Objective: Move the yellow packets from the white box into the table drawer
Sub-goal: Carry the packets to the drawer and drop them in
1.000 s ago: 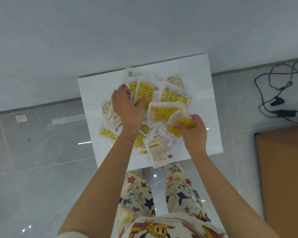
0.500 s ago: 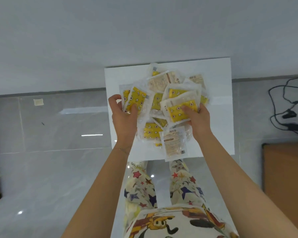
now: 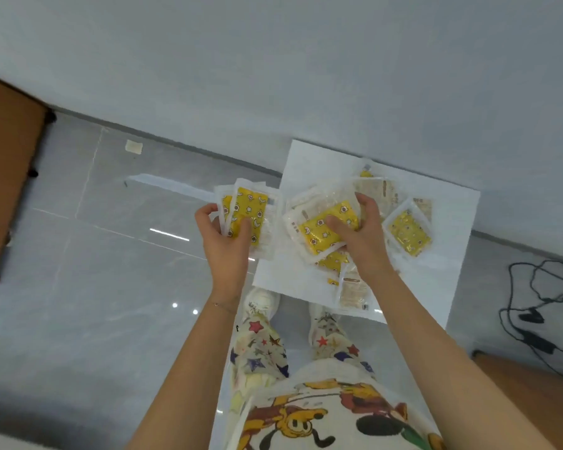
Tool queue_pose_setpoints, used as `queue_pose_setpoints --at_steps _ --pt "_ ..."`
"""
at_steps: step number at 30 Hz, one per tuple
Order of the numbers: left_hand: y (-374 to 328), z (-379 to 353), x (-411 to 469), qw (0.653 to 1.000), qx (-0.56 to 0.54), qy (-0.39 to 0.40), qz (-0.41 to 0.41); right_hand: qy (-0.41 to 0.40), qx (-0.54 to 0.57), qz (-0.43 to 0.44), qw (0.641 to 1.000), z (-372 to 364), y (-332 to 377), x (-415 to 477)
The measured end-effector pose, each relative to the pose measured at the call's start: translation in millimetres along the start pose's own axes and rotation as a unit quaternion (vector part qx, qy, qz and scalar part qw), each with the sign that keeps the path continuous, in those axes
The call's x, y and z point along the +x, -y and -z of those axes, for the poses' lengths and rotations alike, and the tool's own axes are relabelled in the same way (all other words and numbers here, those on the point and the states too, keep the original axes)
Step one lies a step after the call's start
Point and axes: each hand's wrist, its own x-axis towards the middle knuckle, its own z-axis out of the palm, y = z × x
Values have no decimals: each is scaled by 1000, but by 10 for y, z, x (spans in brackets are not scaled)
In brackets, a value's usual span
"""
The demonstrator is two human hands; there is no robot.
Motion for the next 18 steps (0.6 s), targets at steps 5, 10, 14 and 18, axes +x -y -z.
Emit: queue_pose_setpoints --at_steps 5,10,14,18 --pt "-146 915 -102 994 -59 -92 20 100 -68 54 991 -632 446 -370" --pt "-210 1874 -333 983 -84 -160 30 173 -106 71 977 -1350 751 -871" --pt "-275 2690 -500 971 -103 -214 36 227 -142 95 959 -2012 918 -1361" --pt "-358 3519 -670 956 -137 -257 40 268 -195 113 937 -2697 1052 -1913"
